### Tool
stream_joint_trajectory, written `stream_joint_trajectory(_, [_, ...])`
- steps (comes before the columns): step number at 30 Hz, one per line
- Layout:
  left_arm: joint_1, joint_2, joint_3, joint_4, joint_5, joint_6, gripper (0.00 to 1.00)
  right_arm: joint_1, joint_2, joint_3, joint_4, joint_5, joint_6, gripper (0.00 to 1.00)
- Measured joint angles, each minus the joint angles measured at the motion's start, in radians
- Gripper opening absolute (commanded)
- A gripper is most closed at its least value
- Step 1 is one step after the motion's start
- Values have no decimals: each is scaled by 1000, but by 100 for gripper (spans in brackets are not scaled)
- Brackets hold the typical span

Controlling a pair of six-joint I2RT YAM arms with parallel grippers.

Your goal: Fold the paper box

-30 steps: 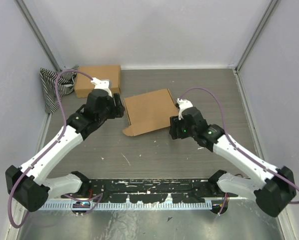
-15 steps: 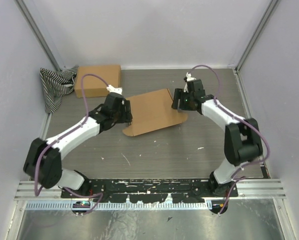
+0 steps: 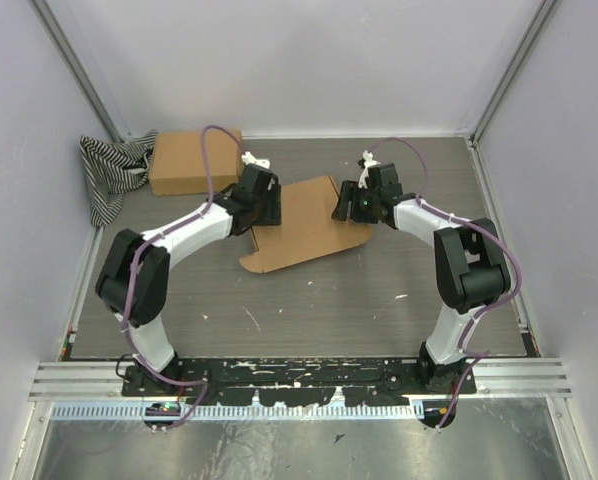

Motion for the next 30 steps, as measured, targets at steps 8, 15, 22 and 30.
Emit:
stream_joint_trajectory(8, [0, 97, 150, -76, -39, 58, 70, 0, -31, -43, 18, 11, 9, 75])
stream_joint_trajectory(15, [42, -1, 116, -175, -106, 36, 75, 0, 27, 42, -23, 37, -6, 83])
stream_joint_trajectory(22, [63, -14, 50, -176, -93, -3, 73, -2, 83, 97, -20, 7, -9, 80])
stream_joint_trajectory(30, [62, 61, 61, -109, -17, -14, 72, -5, 37, 19, 18, -33, 3, 75])
